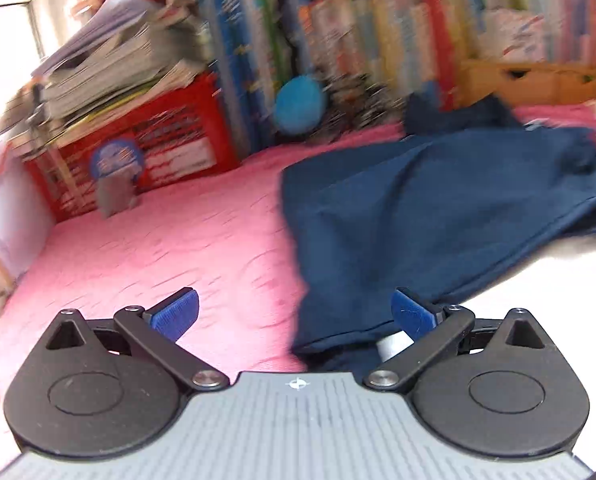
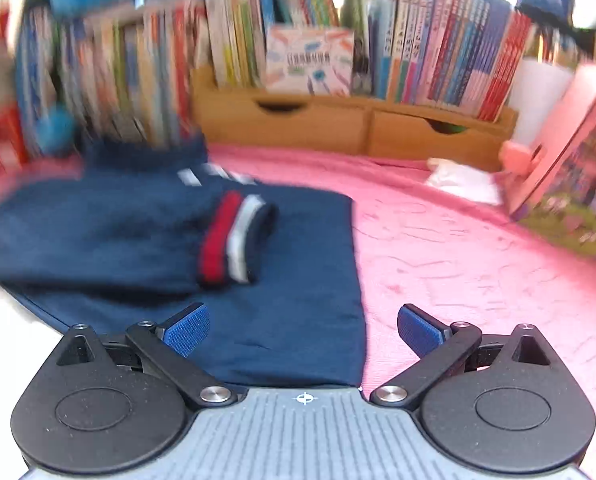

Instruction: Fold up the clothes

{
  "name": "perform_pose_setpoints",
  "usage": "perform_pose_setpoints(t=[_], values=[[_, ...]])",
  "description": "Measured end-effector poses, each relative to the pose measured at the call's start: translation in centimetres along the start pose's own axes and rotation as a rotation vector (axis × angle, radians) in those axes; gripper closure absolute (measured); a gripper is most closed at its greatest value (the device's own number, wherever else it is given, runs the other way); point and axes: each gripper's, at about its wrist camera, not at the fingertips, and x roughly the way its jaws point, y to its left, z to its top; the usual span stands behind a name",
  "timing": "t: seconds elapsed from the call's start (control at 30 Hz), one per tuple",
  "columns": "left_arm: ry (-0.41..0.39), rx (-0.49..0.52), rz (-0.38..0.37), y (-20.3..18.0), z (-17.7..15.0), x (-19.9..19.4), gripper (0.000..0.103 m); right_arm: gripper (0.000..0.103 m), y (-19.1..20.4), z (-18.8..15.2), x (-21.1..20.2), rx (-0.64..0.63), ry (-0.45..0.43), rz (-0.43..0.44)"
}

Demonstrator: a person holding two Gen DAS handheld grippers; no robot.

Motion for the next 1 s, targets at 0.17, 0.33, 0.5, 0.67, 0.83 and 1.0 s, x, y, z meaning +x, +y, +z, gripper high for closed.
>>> perform_pose_setpoints(t=[0.17, 0.33, 0.5, 0.67, 0.83, 1.0], values=[[-0.006, -0.014, 0.018, -0.8, 1.0, 0.9, 0.0, 0.012, 2.2, 2.1, 0.3, 0.064, -0.038, 0.103], [-0.007, -0.161, 0.117, 1.5, 0.6, 1.4, 0.0, 0.047, 6.7, 4.4, 3.4, 0.026, 0.039, 0.125], [0.106, -0.085, 0.259, 2.9, -1.1, 3.4, 0.0, 0.048, 9.3, 3.5, 5.0, -0.09, 0.052, 0.067], [0.117, -0.065, 0.311, 3.4, -0.9, 3.0, 0.0, 0.047, 11.2, 1.2, 4.6, -0.307, -0.003, 0.012], [0.006, -0.114, 0.266, 2.5, 0.7, 0.5, 0.006, 0.046, 11.5, 0.5, 4.7, -0.311, -0.027, 0.0], [-0.026, -0.06, 0.097, -1.1, 1.5, 0.5, 0.002, 0.044, 11.8, 0.6, 4.8, -0.315, -0.029, -0.013]])
